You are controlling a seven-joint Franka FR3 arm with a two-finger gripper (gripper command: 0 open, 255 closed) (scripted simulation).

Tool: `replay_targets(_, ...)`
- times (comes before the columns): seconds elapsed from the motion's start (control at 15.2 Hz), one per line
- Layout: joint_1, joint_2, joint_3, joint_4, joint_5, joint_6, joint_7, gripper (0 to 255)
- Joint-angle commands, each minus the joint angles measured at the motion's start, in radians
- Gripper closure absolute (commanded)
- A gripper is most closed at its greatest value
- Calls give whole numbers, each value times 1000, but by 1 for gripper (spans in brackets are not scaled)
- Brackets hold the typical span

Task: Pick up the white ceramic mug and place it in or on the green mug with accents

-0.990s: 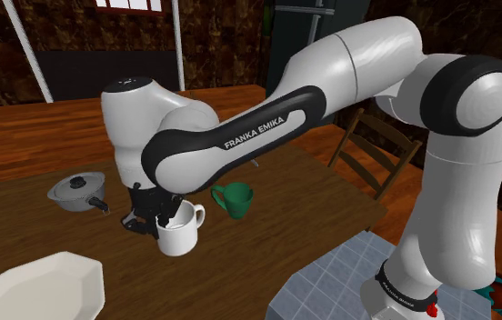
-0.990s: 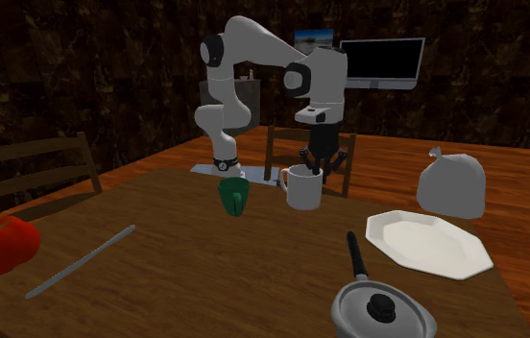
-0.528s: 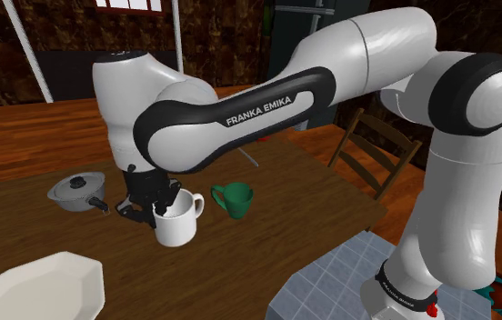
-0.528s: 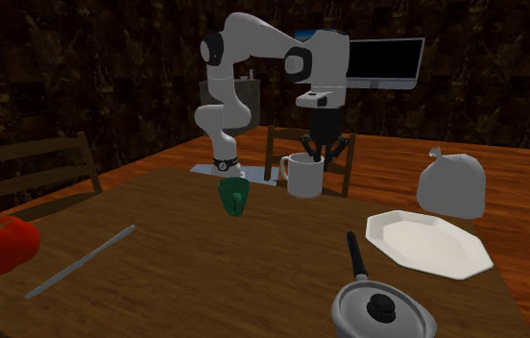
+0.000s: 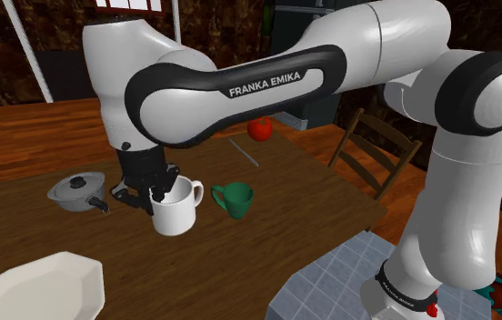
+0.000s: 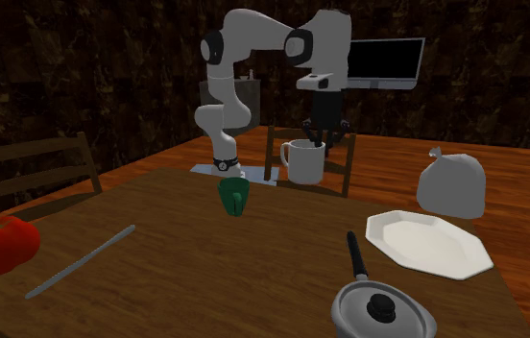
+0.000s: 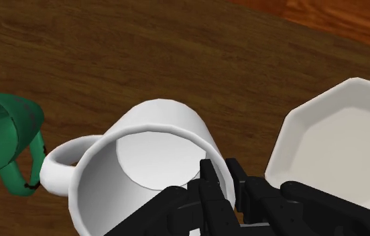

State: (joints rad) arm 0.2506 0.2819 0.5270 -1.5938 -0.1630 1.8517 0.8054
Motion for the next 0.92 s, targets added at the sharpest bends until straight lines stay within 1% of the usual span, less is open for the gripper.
replay_targets(0.0,1,-3,1,25,2,-27,-3,255)
replay_targets(0.4,6,-3,4,99,4,-101,-7,255)
replay_targets(0.66,-78,-122,-17,-26,68,-76,-109,255)
replay_targets(0.86,-130,-201,-44,-101,111,-67,-190,255)
